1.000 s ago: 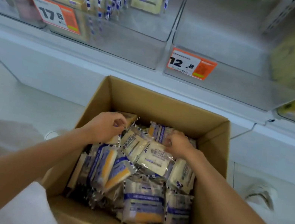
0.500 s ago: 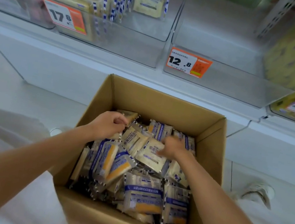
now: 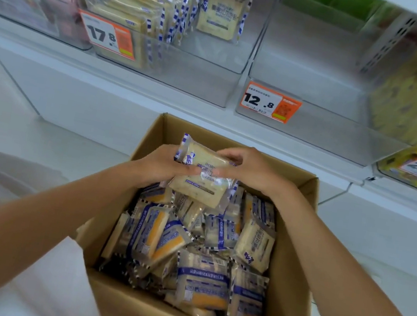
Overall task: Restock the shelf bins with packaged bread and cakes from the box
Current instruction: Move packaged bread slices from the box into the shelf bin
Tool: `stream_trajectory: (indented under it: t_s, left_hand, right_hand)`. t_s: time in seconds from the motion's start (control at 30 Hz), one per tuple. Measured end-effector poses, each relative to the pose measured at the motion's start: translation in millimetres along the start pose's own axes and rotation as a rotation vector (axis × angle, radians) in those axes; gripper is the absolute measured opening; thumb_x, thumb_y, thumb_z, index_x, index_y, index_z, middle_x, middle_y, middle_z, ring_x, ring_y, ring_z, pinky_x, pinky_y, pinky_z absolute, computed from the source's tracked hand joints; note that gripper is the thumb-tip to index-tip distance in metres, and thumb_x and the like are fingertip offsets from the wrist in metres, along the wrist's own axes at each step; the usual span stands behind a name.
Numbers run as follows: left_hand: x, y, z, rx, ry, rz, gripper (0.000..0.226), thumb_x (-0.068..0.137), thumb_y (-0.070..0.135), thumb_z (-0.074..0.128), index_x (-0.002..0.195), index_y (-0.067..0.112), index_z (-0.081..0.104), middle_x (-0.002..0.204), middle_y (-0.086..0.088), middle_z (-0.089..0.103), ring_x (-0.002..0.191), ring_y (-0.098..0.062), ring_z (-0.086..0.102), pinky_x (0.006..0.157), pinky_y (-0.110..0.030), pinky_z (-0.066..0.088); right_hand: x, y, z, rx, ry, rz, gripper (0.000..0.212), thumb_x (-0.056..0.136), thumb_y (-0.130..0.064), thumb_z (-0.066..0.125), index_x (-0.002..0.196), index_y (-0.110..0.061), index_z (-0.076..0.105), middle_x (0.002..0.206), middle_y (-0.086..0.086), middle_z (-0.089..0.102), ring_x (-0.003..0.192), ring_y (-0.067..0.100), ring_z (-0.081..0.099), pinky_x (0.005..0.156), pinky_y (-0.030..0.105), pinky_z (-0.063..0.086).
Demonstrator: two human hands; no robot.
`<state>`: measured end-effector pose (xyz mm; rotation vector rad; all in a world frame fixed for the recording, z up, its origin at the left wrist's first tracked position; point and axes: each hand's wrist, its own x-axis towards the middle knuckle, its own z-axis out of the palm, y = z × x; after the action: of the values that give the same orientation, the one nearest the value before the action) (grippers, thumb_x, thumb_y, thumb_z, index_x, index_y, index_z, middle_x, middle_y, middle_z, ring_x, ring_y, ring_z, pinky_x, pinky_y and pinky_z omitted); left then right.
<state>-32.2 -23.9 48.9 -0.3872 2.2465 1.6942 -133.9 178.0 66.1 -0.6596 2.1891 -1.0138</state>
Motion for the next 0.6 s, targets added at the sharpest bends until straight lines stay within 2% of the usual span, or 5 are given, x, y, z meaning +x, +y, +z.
stream_trajectory:
  t_s: [0.13,0.27,0.37,0.43,0.6]
  left_hand:
    - [-6,-12,-39,0.019,0.298,-0.019,0.020,0.085,0.027,0.076,0.095,0.011,0.069,0.070,-0.006,0.070,0.057,-0.015,0.065,0.057,-0.027,0.051]
    - [-15,-26,-68,-0.161,0.338,-0.026,0.023,0.087,0.020,0.074,0.108,0.014,0.069,0.094,-0.007,0.075,0.075,-0.009,0.073,0.065,-0.021,0.055]
    - [-17,-33,-65,-0.201,0.321,-0.040,0.027,0.088,0.020,0.072,0.115,0.015,0.067,0.104,-0.002,0.075,0.087,-0.013,0.074,0.069,-0.022,0.057]
    - [-16,-30,-63,-0.205,0.318,-0.030,0.025,0.089,0.021,0.072,0.112,0.016,0.067,0.103,0.000,0.075,0.086,-0.011,0.074,0.067,-0.020,0.057]
    - [-4,-16,-62,-0.171,0.415,0.030,0.015,0.090,0.020,0.071,0.103,0.014,0.067,0.078,0.006,0.068,0.056,0.003,0.063,0.047,-0.012,0.045]
  right_hand:
    - [15,17,27,0.014,0.075,0.136,0.085,0.080,-0.022,0.079,0.150,-0.023,0.033,0.138,0.000,0.050,0.120,0.015,0.051,0.093,0.027,0.041]
    - [34,53,74,0.021,0.000,0.358,0.087,0.084,-0.040,0.074,0.152,-0.013,0.029,0.146,0.007,0.045,0.130,0.024,0.047,0.100,0.032,0.042]
    - [43,70,100,-0.090,-0.130,0.416,0.041,0.085,-0.038,0.073,0.111,-0.007,0.062,0.109,0.010,0.062,0.108,0.026,0.062,0.082,0.033,0.048]
    - [41,73,96,-0.033,-0.136,0.382,0.018,0.086,-0.027,0.073,0.082,-0.013,0.062,0.085,0.006,0.062,0.087,0.024,0.066,0.074,0.037,0.053]
    - [12,48,28,0.181,0.045,0.283,0.018,0.084,-0.015,0.075,0.101,-0.011,0.070,0.101,0.006,0.074,0.094,0.020,0.072,0.087,0.038,0.058]
